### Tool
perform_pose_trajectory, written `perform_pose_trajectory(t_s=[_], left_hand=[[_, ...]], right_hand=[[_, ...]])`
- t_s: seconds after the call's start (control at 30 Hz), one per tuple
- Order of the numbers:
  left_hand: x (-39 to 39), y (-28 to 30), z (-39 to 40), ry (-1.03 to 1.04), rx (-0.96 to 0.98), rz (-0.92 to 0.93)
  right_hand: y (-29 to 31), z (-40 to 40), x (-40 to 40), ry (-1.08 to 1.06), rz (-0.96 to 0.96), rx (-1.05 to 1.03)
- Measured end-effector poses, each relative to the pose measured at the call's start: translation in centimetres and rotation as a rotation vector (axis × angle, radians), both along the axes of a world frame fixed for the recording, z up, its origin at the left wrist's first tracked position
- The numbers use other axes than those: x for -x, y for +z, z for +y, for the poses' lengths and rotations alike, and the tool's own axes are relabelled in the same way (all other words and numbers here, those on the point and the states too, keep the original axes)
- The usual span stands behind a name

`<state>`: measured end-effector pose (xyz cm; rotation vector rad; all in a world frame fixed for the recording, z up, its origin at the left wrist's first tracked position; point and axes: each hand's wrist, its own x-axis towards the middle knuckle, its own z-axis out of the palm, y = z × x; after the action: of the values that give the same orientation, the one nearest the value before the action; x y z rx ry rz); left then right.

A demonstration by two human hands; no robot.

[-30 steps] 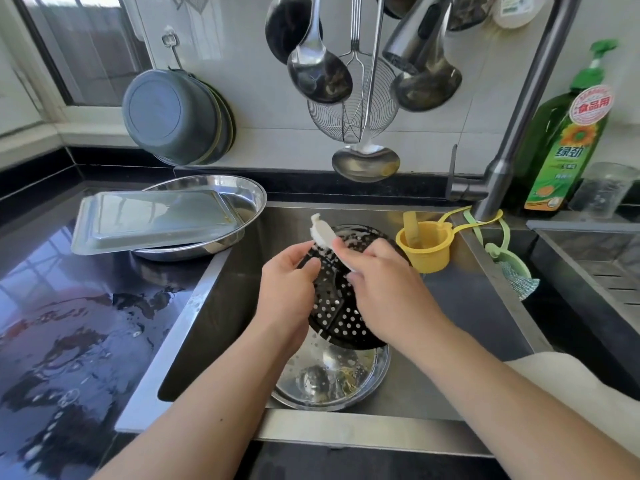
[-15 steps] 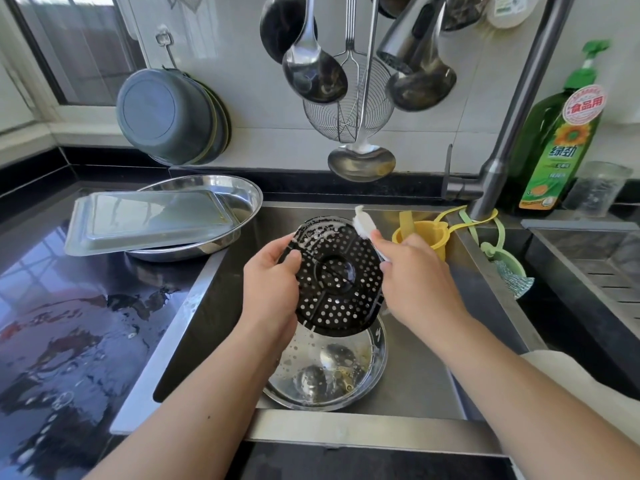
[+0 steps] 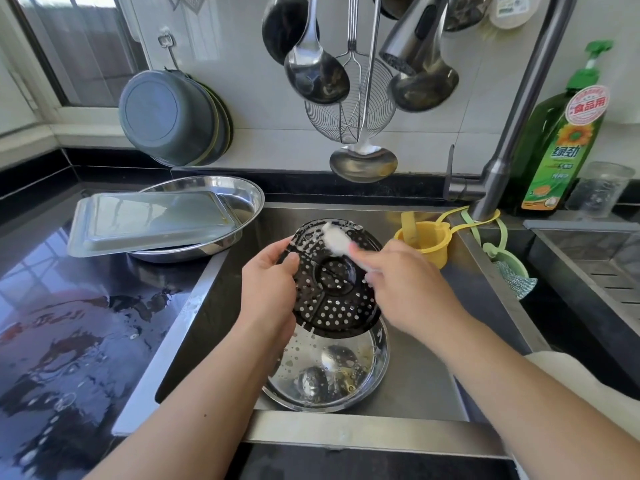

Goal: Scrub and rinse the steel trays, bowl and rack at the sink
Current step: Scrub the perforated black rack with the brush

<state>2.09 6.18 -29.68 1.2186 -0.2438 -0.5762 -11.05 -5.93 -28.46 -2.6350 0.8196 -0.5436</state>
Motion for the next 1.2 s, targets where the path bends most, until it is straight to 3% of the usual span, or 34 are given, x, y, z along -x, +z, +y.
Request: perform_pose_trajectory(t_s=[0.07, 0.2, 0.33, 0.47, 0.6, 0.73, 0.9, 1.03, 1.2], left_hand=[[0.1, 0.0, -0.1, 0.0, 0.002, -0.003], [0.3, 0.1, -0.1, 0.004, 0.008, -0.013], [0.3, -0.1, -0.1, 0.017, 0.012, -0.018], [0.2, -0.2, 0.0, 0.01, 0.004, -0.049], [0.4, -0.3, -0.1, -0.016, -0.011, -0.1], [0.5, -0.3, -0.2, -0.018, -0.015, -0.155], [0.4, -0.3, -0.3, 0.013, -0.009, -0.113], [0.2, -0.2, -0.1, 0.042, 0.007, -0.082], [0.2, 0.0, -0.1, 0.034, -0.012, -0.082]], right_hand=[[0.1, -0.7, 0.2, -0.077, -0.022, 0.012], [-0.4, 1.8, 0.3, 0.087, -0.006, -0.034], [0.0, -0.2, 0.2, -0.085, -0.031, -0.003], [-0.4, 2.5, 0.3, 0.113, -0.013, -0.027], [0.0, 0.0, 0.0, -0.077, -0.049, -0.005], [-0.3, 2.8, 0.0, 0.137, -0.059, -0.045], [0.1, 0.2, 0.0, -0.09, -0.035, 0.016], [-0.3, 2.9, 0.2, 0.102, -0.015, -0.023], [0.3, -0.6, 0.4, -0.074, 0.011, 0.011]])
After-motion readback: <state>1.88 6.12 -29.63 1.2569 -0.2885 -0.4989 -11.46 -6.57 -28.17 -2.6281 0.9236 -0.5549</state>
